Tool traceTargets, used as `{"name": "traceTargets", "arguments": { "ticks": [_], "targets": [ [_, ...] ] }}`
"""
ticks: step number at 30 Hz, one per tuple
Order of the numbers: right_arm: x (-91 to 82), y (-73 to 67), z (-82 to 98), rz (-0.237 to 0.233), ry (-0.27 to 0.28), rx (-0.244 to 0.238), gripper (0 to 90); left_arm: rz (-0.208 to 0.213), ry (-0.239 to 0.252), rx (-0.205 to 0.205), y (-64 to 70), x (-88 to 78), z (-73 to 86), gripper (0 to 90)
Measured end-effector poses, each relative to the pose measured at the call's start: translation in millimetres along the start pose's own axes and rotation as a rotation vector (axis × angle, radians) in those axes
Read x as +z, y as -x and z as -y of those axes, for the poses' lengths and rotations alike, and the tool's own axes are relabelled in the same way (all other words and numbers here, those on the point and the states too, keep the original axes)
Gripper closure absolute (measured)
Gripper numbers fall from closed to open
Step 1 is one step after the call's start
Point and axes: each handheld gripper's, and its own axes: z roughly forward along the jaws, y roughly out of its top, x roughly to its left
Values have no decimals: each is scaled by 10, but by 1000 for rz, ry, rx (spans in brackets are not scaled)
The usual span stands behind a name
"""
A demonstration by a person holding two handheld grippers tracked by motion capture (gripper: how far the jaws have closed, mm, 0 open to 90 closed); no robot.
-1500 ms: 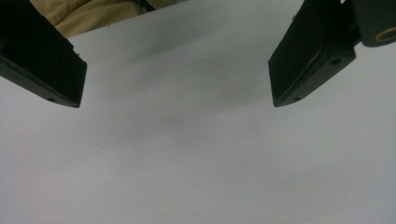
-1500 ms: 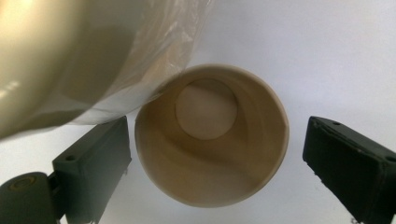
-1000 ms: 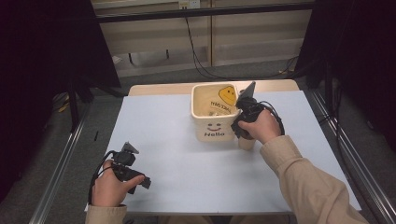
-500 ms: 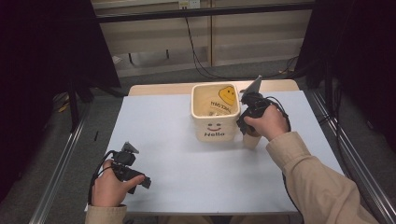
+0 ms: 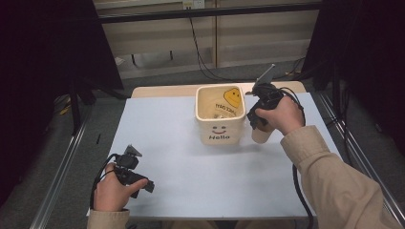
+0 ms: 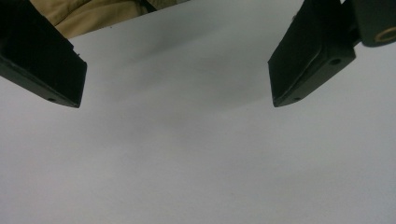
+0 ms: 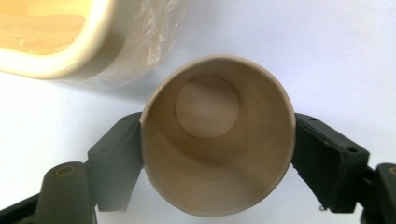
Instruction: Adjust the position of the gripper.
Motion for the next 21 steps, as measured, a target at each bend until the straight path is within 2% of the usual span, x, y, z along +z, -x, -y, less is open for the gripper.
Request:
{"name": "traceTargets", "arguments": {
  "ticks": [1,7,10,15,16,21],
  "targets": [
    [-24,-7,-6,0,-3,2,218,0,9,-13,10,6,2,41],
    [-227,-39,-58,27,-8,-12,219,1,2,-2,2,1,2,41],
    [-312,-36,-86,17,-12,-15,221,2,10,-6,7,3,1,41],
    [-430,-34,-133,28,-14,-16,223,0,11,0,11,-7,2,42],
    [-478,-38,-151,28,-13,-18,223,-2,6,12,1,-14,-1,42],
    [-599,-67,-197,32,-13,-22,224,5,10,5,8,-15,2,42]
  ]
}}
